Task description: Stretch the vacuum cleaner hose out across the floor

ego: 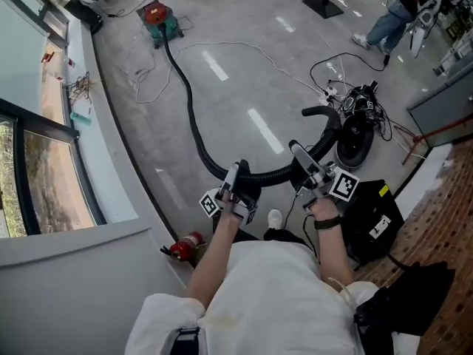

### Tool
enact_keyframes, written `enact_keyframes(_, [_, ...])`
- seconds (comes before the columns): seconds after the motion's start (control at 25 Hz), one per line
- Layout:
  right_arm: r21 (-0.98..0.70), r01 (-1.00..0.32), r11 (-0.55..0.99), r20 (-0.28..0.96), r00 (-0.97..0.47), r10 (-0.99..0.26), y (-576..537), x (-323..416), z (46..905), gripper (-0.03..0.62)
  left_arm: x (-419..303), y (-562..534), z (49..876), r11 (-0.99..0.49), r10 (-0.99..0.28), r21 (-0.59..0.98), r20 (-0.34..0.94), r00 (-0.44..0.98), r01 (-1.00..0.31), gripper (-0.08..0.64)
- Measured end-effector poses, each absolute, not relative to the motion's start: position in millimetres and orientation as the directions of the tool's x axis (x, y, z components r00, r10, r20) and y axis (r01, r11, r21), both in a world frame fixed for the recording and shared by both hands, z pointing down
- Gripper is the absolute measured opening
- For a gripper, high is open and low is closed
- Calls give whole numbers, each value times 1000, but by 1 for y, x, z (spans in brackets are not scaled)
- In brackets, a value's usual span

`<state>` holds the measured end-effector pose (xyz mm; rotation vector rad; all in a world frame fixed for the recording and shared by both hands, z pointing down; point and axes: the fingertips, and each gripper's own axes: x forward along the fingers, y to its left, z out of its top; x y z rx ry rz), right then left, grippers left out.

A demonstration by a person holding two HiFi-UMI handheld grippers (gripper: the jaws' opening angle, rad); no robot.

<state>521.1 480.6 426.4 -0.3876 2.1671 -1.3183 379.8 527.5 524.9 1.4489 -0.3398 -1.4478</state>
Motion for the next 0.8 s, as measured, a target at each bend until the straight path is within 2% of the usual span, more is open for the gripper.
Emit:
enact_keyframes(0.12, [-752,-59,657,-262,-887,-380,531,528,409,103,420,548,566,-293,-841,841,-453,295,455,216])
enact_keyframes(0.24, [-605,-109,789,-194,-940,-279,576,533,396,101,457,555,586,-154,-862,873,-347,369,463,245])
enact_keyframes(0.32, [-518,-118,847,-176,-955,-240,597,539,386,101,478,556,592,-67,-855,890,-284,434,450,265])
enact_keyframes(0.44, [-388,-147,910,-171,-958,-228,618,546,369,103,502,553,588,40,-804,893,-238,546,448,258])
enact_keyframes(0.6, [-246,-266,932,-177,-933,-313,639,560,351,104,528,540,568,113,-748,891,-216,628,441,221])
enact_keyframes(0.8, [-227,-535,814,-124,-813,-569,641,587,345,116,560,533,543,155,-637,907,-212,741,392,195])
